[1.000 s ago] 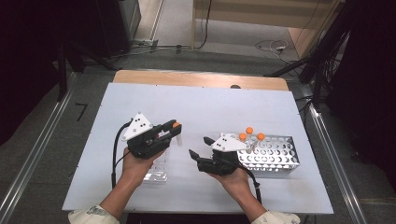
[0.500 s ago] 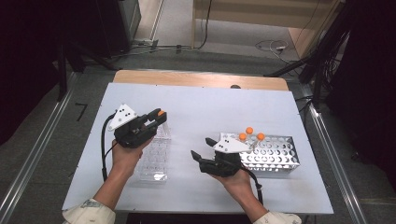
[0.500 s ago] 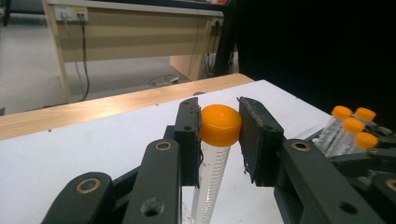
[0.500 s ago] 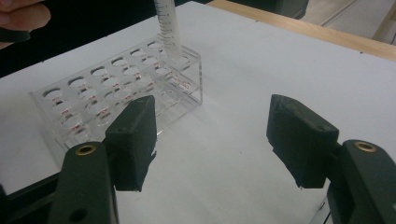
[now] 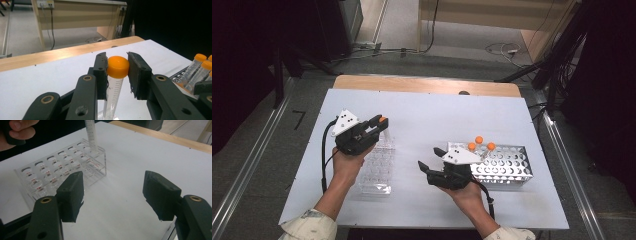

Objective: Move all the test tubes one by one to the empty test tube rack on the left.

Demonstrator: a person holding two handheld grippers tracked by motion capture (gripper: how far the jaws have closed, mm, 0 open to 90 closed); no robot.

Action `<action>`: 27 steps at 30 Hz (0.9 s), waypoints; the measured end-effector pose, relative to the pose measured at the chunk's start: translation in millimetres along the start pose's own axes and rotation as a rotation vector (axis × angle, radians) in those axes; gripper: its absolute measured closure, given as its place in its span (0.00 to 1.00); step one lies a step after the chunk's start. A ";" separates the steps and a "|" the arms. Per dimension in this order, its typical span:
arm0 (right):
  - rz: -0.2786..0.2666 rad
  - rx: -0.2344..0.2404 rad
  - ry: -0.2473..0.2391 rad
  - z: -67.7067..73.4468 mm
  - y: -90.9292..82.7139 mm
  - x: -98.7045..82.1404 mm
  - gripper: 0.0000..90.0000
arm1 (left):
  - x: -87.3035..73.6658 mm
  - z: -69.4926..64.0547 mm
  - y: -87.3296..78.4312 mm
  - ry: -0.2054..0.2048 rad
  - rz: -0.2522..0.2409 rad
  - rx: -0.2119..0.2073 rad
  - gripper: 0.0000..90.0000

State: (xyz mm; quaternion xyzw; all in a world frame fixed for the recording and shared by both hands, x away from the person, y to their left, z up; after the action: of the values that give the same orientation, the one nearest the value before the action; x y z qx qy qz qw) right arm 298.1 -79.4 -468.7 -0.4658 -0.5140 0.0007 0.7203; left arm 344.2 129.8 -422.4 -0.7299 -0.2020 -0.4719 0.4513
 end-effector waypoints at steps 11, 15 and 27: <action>-0.002 -0.001 0.001 -0.3 -0.7 -0.3 0.35 | -6.4 -0.8 5.2 0.015 0.029 0.003 0.78; -0.003 -0.002 0.000 -0.6 -1.2 -0.2 0.36 | -10.4 -1.3 8.5 0.029 0.045 0.002 0.77; -0.011 -0.005 0.002 -2.0 -4.0 0.1 0.36 | -26.2 -0.4 15.5 0.045 0.102 0.006 0.77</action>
State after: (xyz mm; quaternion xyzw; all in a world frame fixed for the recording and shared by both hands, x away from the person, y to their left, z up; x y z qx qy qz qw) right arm 297.7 -83.0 -466.0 -0.4648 -0.5158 -0.0052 0.7197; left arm 342.8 125.1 -452.4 -0.7271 -0.1557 -0.4641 0.4812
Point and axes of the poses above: each handheld gripper's, and its own axes: y roughly forward along the jaws, x roughly out of its top, z roughly to its left, the point moved 7 cm from there along y, roughly forward along the jaws, and after that the axes turned 14 degrees about z, right-handed, at the moved point
